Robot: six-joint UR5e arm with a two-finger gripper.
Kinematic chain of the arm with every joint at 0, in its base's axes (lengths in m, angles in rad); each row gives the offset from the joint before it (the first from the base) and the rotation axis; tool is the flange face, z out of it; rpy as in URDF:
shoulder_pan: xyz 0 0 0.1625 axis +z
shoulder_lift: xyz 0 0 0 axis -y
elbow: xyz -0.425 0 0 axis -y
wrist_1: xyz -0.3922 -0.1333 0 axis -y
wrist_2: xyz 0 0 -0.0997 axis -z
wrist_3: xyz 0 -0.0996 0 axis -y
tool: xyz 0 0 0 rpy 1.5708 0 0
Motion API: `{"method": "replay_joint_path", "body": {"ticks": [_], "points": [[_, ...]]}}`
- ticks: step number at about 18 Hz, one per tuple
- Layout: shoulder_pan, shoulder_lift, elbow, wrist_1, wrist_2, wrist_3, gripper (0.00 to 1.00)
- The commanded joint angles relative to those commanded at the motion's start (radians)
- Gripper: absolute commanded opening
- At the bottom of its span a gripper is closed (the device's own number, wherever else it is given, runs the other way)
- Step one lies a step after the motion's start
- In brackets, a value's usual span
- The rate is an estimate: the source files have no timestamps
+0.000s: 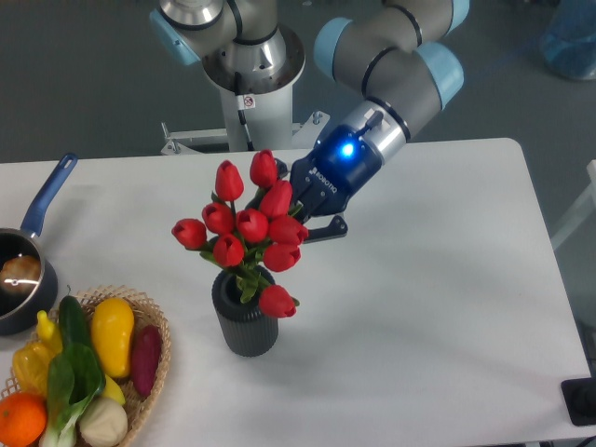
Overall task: Pick up the flowers from the vase
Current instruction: 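Lift the gripped tulips up out of the black vase, then carry the tulip bunch away from the vase and hold it aloft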
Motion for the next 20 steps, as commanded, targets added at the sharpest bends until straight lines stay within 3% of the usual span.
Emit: {"method": "replay_joint_path", "body": {"ticks": [5,12,15,20], "points": [[0.021,0.006,0.064,0.0,-0.023,-0.089,0.0],[0.175,-0.006,0.159,0.0,-0.04,-0.108,0.0],[0.219,-0.024,0.155,-0.002,-0.022,-0.101,0.0],[0.236,-0.072,0.152,-0.002,0.161,-0.083,0.0]]}}
